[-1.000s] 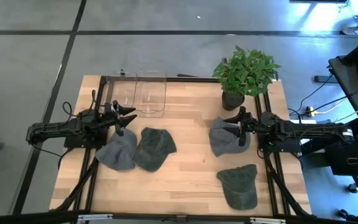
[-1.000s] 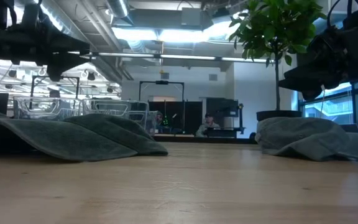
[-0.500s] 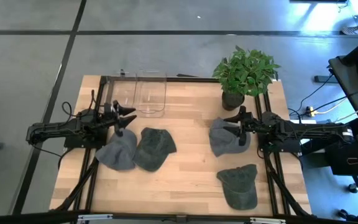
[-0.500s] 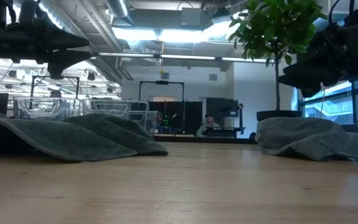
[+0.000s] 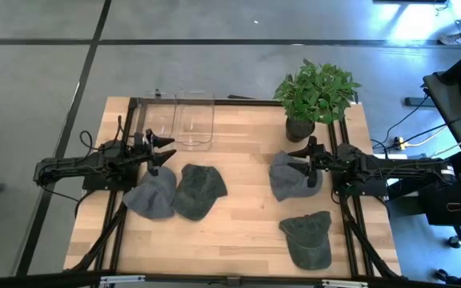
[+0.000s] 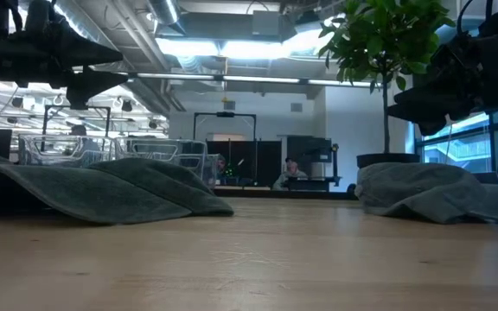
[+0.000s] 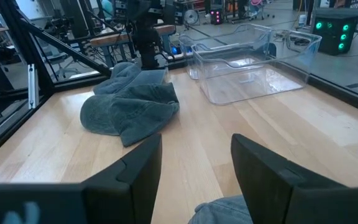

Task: Pick & Place hat
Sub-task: Put the left gray cap into the left transparent bin

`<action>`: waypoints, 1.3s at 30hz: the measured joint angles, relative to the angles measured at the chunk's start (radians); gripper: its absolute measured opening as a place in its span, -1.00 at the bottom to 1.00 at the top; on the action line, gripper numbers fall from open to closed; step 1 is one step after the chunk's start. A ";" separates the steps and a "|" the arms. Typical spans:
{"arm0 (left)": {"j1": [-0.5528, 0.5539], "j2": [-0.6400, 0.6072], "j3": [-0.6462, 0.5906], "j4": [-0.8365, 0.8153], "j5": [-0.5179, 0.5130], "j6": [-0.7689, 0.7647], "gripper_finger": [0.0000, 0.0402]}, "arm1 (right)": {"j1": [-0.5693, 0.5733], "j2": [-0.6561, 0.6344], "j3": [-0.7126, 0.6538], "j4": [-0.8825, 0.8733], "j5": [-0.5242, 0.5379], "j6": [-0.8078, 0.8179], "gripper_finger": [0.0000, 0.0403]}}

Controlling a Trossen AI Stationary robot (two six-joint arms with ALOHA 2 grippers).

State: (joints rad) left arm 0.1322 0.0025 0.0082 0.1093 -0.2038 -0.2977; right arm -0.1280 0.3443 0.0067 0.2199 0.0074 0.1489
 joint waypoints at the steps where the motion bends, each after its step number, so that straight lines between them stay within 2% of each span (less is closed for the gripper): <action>1: 0.000 0.000 0.000 0.000 -0.011 -0.007 0.27 | 0.000 0.000 0.000 0.000 0.000 0.000 -0.05; 4: 0.000 0.000 0.002 0.001 0.005 -0.012 0.29 | 0.000 0.000 0.000 0.000 0.000 0.001 -0.05; 7: 0.000 0.012 0.045 -0.021 0.073 -0.060 0.29 | 0.000 0.000 0.000 0.000 0.000 0.000 -0.05; 11: -0.002 0.082 0.181 -0.190 0.180 -0.104 0.29 | 0.000 0.000 0.000 0.000 0.001 0.000 -0.05; 17: -0.048 0.346 0.385 -0.434 0.298 0.094 0.25 | 0.000 0.000 0.000 0.000 0.001 0.000 -0.05; 20: -0.113 0.502 0.492 -0.560 0.373 0.098 0.23 | 0.000 0.000 0.000 -0.001 0.001 0.001 -0.05; 22: -0.168 0.601 0.554 -0.690 0.368 0.076 0.20 | 0.000 0.000 0.000 -0.001 0.001 0.001 -0.05; 26: -0.263 0.788 0.640 -0.903 0.351 -0.151 0.15 | 0.000 0.000 0.000 -0.001 0.001 0.000 -0.05; 31: -0.376 0.998 0.732 -1.089 0.439 -0.535 0.10 | 0.000 0.000 0.000 -0.001 0.001 -0.027 -0.05; 39: -0.578 1.243 0.768 -1.160 0.475 -1.073 0.09 | 0.000 0.000 0.000 -0.015 0.001 -0.058 -0.05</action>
State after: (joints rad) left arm -0.4456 1.2451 0.7761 -1.0505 0.2715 -1.3711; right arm -0.1280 0.3447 0.0067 0.2048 0.0082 0.0907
